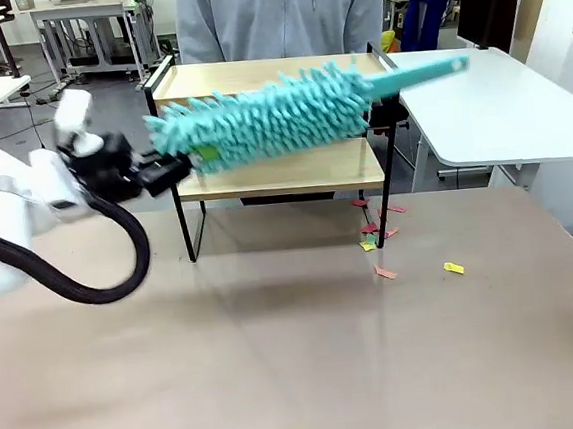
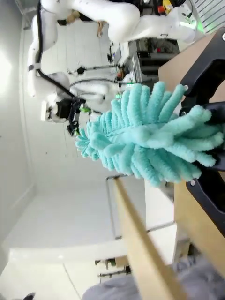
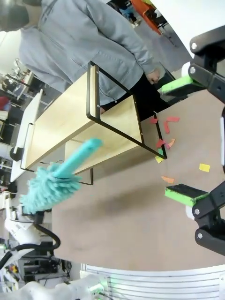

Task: Clean the shelf.
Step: Hand the Duster back to the human.

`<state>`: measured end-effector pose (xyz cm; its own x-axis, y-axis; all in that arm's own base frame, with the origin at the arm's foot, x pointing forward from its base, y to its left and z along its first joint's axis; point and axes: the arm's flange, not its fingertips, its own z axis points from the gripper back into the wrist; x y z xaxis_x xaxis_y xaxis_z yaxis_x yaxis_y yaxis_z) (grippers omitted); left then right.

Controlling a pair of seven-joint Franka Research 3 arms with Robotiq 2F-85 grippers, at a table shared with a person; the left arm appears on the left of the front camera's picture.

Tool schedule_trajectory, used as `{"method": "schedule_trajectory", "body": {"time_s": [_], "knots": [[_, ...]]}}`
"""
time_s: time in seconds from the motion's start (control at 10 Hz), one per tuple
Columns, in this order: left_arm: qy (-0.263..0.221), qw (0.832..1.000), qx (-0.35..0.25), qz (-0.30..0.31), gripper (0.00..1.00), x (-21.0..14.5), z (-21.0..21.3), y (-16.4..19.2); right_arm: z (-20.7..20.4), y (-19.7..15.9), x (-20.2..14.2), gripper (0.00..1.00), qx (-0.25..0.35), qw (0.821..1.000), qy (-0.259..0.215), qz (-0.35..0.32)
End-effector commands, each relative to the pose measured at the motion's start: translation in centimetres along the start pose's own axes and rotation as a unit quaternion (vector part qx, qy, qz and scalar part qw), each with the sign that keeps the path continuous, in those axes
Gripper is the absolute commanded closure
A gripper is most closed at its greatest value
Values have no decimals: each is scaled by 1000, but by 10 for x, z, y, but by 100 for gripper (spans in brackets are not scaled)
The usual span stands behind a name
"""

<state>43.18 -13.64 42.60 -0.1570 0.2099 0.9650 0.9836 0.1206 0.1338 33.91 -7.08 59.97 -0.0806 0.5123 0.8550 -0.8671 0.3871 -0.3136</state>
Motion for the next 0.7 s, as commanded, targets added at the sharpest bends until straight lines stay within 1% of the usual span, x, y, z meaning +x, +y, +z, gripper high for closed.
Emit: {"method": "schedule_trajectory", "body": {"time_s": [0.0,0.2,0.3,0.5,0.6], "knots": [[26,996,78,-19,85,53,27,-7,2,-3,2,0,-1,1000,-7,3],[21,988,141,-56,85,98,62,-11,2,-3,2,0,-1,1000,-7,3],[-1,980,183,-79,85,121,84,-17,2,-3,2,0,-1,1000,-7,3],[-11,954,270,-127,85,151,114,-33,2,-3,2,0,-1,1000,-7,3],[-2,940,311,-143,85,159,127,-37,2,-3,2,0,-1,1000,-7,3]]}}
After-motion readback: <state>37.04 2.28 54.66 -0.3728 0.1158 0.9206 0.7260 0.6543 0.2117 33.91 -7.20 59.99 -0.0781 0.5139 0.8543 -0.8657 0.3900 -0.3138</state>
